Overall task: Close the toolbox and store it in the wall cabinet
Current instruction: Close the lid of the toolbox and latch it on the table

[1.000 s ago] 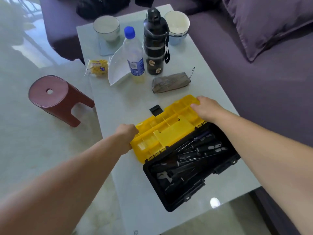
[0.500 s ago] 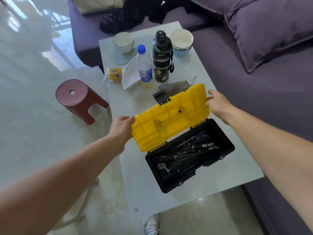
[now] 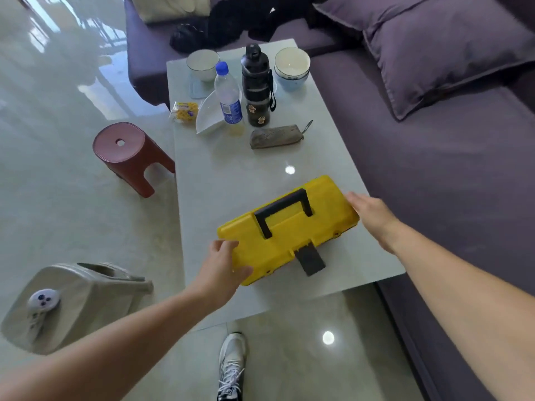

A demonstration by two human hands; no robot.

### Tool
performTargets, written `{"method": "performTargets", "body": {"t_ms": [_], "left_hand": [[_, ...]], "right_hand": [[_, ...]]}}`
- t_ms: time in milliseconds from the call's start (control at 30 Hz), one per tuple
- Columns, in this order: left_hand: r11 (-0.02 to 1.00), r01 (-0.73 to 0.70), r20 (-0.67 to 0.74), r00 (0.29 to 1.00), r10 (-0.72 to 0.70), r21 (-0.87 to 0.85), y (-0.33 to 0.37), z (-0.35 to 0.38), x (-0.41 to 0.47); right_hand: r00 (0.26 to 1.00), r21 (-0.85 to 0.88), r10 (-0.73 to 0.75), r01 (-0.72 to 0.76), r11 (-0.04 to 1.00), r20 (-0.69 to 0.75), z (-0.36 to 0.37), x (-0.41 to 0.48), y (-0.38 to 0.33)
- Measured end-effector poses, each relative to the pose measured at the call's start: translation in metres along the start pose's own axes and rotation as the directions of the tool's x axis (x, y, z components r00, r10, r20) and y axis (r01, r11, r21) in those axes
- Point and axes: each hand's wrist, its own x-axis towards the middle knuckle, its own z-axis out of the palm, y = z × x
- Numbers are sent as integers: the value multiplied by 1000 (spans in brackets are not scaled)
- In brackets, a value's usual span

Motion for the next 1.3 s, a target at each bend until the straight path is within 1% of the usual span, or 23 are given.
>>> {"method": "performTargets", "body": {"t_ms": [67, 167, 267, 333, 367, 433, 533, 567, 600, 633, 667, 700, 733, 767, 800, 833, 867, 933, 1000, 1100, 1167, 1233, 1300], "left_hand": [[998, 31, -15, 999, -30, 52, -1, 17, 5], [985, 57, -90, 995, -43, 161, -1, 32, 13], [946, 67, -145, 989, -21, 316, 2, 36, 18], [870, 55, -182, 982, 41, 490, 5, 31, 24], [827, 35, -173, 982, 75, 561, 6, 27, 28], [790, -21, -107, 988, 109, 613, 11, 19, 38], [838, -79, -48, 991, 125, 540, 19, 13, 56], [853, -89, -40, 991, 127, 515, 21, 14, 62], [859, -99, -28, 991, 130, 503, 23, 16, 67], [863, -105, -17, 991, 131, 494, 24, 19, 71], [867, -106, -12, 992, 128, 486, 24, 20, 74], [871, -105, -10, 992, 125, 481, 23, 21, 77], [872, -103, -7, 993, 122, 479, 22, 21, 79], [870, -103, -1, 993, 118, 483, 22, 20, 81], [864, -105, 12, 993, 114, 493, 22, 19, 83], [854, -107, 25, 994, 110, 509, 22, 18, 85], [844, -108, 32, 994, 107, 526, 22, 18, 86], [828, -105, 33, 994, 104, 550, 24, 18, 87], [821, -99, 29, 995, 101, 562, 25, 20, 86], [816, -99, 4, 993, 117, 570, 24, 23, 84], [814, -97, -1, 993, 119, 573, 23, 23, 84], [810, -97, -4, 993, 121, 578, 23, 24, 82], [813, -97, -8, 992, 124, 575, 23, 24, 83]], "right_hand": [[997, -73, -76, 77, 994, 18, 9, 0, 14], [985, -272, -168, 173, 947, 43, 14, 0, 26], [972, -503, -225, 226, 834, 65, 17, -3, 34], [966, -624, -252, 229, 747, 54, 23, -5, 37], [965, -657, -260, 221, 721, 40, 27, -5, 39], [966, -686, -258, 194, 702, 9, 31, -5, 38], [973, -667, -232, 162, 727, -16, 33, 0, 35], [972, -642, -231, 147, 752, -47, 35, 1, 36], [965, -599, -233, 118, 792, -117, 38, -1, 38], [948, -530, -222, 71, 845, -226, 42, -5, 40], [923, -428, -173, 10, 904, -344, 47, -10, 45], [907, -276, -56, -68, 959, -418, 55, -17, 51], [905, -53, 132, -167, 984, -405, 66, -25, 57], [902, 219, 322, -266, 939, -288, 79, -31, 61], [888, 456, 444, -348, 819, -120, 91, -36, 64], [883, 603, 469, -385, 699, 20, 102, -39, 65], [892, 668, 441, -386, 636, 96, 112, -40, 64], [911, 708, 400, -347, 615, 98, 128, -41, 60], [899, 716, 436, -329, 616, 39, 136, -43, 56], [827, 684, 560, -383, 621, -46, 135, -48, 50], [745, 627, 652, -443, 640, -140, 135, -50, 42], [687, 612, 689, -448, 652, -231, 138, -51, 35], [671, 643, 693, -412, 645, -265, 143, -49, 30]]}}
